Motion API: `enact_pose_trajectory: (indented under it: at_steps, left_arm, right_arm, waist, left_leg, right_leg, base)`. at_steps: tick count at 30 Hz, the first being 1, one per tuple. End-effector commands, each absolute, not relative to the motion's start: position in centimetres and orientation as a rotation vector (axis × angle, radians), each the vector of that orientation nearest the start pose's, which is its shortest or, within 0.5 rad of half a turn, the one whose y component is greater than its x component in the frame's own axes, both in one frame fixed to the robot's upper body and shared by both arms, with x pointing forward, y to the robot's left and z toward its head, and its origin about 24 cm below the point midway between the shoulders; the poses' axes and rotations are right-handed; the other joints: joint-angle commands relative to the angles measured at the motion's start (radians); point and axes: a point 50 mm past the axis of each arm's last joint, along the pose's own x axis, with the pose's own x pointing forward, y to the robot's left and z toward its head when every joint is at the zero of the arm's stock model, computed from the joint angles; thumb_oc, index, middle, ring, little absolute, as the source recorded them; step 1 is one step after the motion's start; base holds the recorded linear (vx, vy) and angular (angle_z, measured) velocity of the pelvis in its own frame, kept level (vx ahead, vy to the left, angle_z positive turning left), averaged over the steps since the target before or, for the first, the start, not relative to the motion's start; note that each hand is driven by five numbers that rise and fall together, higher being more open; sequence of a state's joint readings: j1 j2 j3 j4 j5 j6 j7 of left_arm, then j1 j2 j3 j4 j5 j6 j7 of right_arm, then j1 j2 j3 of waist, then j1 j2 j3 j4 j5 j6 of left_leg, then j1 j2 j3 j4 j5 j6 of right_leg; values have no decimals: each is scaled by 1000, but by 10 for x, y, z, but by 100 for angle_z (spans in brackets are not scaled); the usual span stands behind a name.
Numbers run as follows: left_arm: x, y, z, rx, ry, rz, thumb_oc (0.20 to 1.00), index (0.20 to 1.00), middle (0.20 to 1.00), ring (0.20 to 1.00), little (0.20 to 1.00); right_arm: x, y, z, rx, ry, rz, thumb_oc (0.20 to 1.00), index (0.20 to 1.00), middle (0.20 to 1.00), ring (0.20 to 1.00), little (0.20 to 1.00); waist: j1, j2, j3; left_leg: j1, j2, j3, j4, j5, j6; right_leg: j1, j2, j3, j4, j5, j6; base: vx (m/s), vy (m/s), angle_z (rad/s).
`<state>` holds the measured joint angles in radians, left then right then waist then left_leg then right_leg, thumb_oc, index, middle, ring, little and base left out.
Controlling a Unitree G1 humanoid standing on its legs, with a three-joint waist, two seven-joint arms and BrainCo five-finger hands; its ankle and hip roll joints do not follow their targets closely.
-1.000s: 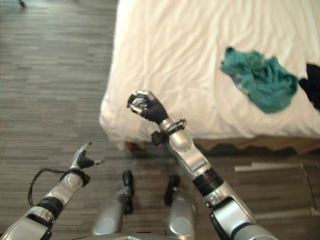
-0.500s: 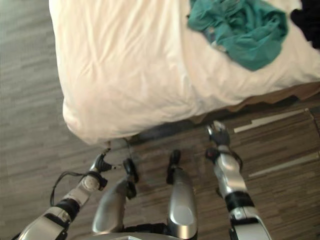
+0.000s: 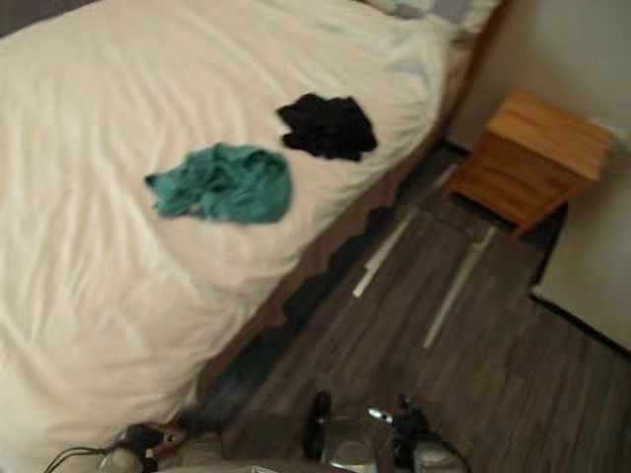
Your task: Tidy up the quilt and then pick up the clothes from the bed and put them into the laundry hamper.
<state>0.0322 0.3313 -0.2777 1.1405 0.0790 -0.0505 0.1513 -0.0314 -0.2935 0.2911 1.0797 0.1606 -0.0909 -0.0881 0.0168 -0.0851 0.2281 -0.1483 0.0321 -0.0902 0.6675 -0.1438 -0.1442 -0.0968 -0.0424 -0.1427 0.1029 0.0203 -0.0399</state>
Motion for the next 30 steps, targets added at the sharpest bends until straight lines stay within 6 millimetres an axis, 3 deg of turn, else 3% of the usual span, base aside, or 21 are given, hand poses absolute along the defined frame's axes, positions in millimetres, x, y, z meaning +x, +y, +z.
enact_pose_trajectory:
  at_steps: [1,3,6,7,8,10,11,14,15,16,17,18,19,20,21,22,24,25,28,29,30]
  left_arm:
    - [188,225,-116,585,733,-40,1000,1000,1000,1000,1000]
    - [193,221,-114,595,716,-58,1000,1000,1000,1000,1000]
    - [191,221,-116,621,730,-87,1000,1000,1000,1000,1000]
    - [187,219,-119,626,758,-106,1000,1000,1000,1000,1000]
    - [186,220,-121,623,776,-101,1000,1000,1000,1000,1000]
    - [185,222,-121,629,785,-97,1000,1000,1000,1000,1000]
    - [187,223,-120,665,779,-109,1000,1000,1000,1000,1000]
    - [191,214,-119,683,750,-162,1000,1000,1000,1000,1000]
    - [210,208,-113,717,733,-190,1000,1000,1000,1000,1000]
    - [213,182,-113,732,668,-230,1000,1000,1000,1000,1000]
    - [220,157,-112,792,628,-332,1000,1000,1000,1000,1000]
    - [226,154,-109,807,610,-337,1000,1000,1000,1000,1000]
    - [220,149,-113,791,618,-356,1000,1000,1000,1000,1000]
    - [220,149,-113,791,619,-357,1000,1000,1000,1000,1000]
    - [212,149,-118,774,649,-346,1000,1000,1000,1000,1000]
    - [212,149,-118,774,649,-346,1000,1000,1000,1000,1000]
    - [204,156,-122,748,681,-313,1000,1000,1000,1000,1000]
    - [206,164,-120,749,673,-271,1000,1000,1000,1000,1000]
    - [207,175,-118,731,676,-192,1000,1000,1000,1000,1000]
    - [206,181,-118,703,688,-145,1000,1000,1000,1000,1000]
    - [203,191,-118,650,709,-66,1000,1000,1000,1000,1000]
  right_arm:
    - [159,-228,-133,-524,902,98,1000,1000,1000,1000,1000]
    - [168,-228,-129,-551,872,101,1000,1000,1000,1000,1000]
    - [173,-227,-126,-550,856,90,1000,1000,1000,1000,1000]
    - [171,-225,-127,-535,857,88,1000,1000,1000,1000,1000]
    - [168,-223,-128,-523,862,96,1000,1000,1000,1000,1000]
    - [172,-221,-126,-494,846,68,1000,1000,1000,1000,1000]
    - [176,-220,-123,-460,820,40,1000,1000,1000,1000,1000]
    - [176,-219,-123,-440,812,27,1000,1000,1000,1000,1000]
    - [177,-215,-124,-428,817,38,1000,1000,1000,1000,1000]
    - [179,-211,-123,-433,789,18,1000,1000,1000,1000,1000]
    - [174,-199,-128,-433,807,48,1000,1000,1000,1000,1000]
    - [172,-196,-129,-442,811,60,1000,1000,1000,1000,1000]
    - [165,-196,-132,-456,830,75,1000,1000,1000,1000,1000]
    - [164,-197,-132,-457,831,75,1000,1000,1000,1000,1000]
    - [162,-198,-132,-490,834,96,1000,1000,1000,1000,1000]
    - [161,-198,-132,-489,834,97,1000,1000,1000,1000,1000]
    - [165,-202,-130,-546,820,125,1000,1000,1000,1000,1000]
    - [173,-204,-125,-560,783,112,1000,1000,1000,1000,1000]
    - [175,-202,-125,-576,779,130,1000,1000,1000,1000,1000]
    - [173,-201,-127,-578,790,139,1000,1000,1000,1000,1000]
    - [170,-195,-129,-568,800,164,1000,1000,1000,1000,1000]
  waist:
    - [33,33,75]
    - [49,50,60]
    - [60,46,56]
    - [55,45,49]
    - [47,45,46]
    - [13,55,60]
    - [-31,74,72]
    - [-65,79,81]
    - [-101,75,71]
    - [-99,64,64]
    - [-104,60,56]
    - [-105,59,50]
    - [-106,58,44]
    - [-104,60,46]
    - [-114,73,36]
    - [-116,69,32]
    - [-98,69,37]
    - [-41,43,85]
    - [-3,23,102]
    - [20,23,105]
    - [65,40,98]
  left_leg:
    - [-32,-1,-36,-333,25,73]
    - [-12,-16,-130,-534,98,63]
    - [3,-45,-136,-554,102,77]
    - [27,-55,-129,-562,87,95]
    - [49,-68,-105,-553,67,114]
    - [102,-67,-65,-570,51,135]
    - [180,-55,-57,-625,46,145]
    - [229,-57,-59,-667,37,143]
    - [264,-55,-52,-692,27,136]
    - [281,-62,-52,-704,11,134]
    - [322,-41,-25,-712,-32,119]
    - [353,-34,-8,-701,-68,115]
    - [374,-34,-3,-677,-100,113]
    - [376,-32,-1,-674,-103,113]
    - [375,-31,13,-503,-57,82]
    - [368,-36,10,-500,-54,84]
    - [253,-30,35,-140,90,16]
    - [111,-41,51,175,122,15]
    - [-2,-9,79,238,79,51]
    - [-35,1,95,189,61,56]
    - [-49,-12,97,-31,26,71]
  right_leg:
    - [123,-1,42,-126,-131,120]
    - [157,16,109,-135,-134,128]
    - [172,32,144,-71,-167,121]
    - [156,51,147,22,-185,125]
    - [133,43,119,144,-178,159]
    - [24,-13,54,388,-65,242]
    - [-74,8,42,456,-26,261]
    - [-113,17,12,345,-60,247]
    - [-118,20,2,249,-77,227]
    - [-134,-10,-33,127,-77,212]
    - [-141,-53,-153,-55,-49,204]
    - [-144,-73,-212,-87,-38,208]
    - [-129,-74,-219,-98,-43,201]
    - [-125,-71,-218,-99,-43,201]
    - [-95,-43,-186,-58,-35,154]
    - [-99,-49,-186,-59,-32,155]
    - [-44,-38,-180,-41,-28,115]
    - [43,-32,-166,-63,-34,90]
    - [109,-35,-142,-100,-53,88]
    - [141,-34,-130,-120,-68,88]
    - [186,-25,-106,-148,-94,99]
  base:
    - [480,269,-196]
    - [442,227,-136]
    - [303,144,-101]
    - [341,178,-101]
    - [484,257,-106]
    - [495,241,-79]
    - [508,196,-38]
    - [401,71,42]
    - [417,-59,81]
    - [761,-186,-5]
    - [789,-254,-96]
    - [773,-198,-123]
    - [423,-67,-67]
    - [640,-44,-37]
    - [448,-32,-30]
    - [666,-50,-75]
    - [468,-89,-72]
    - [371,-118,-56]
    - [400,-63,-92]
    - [686,152,-66]
    - [710,243,-34]
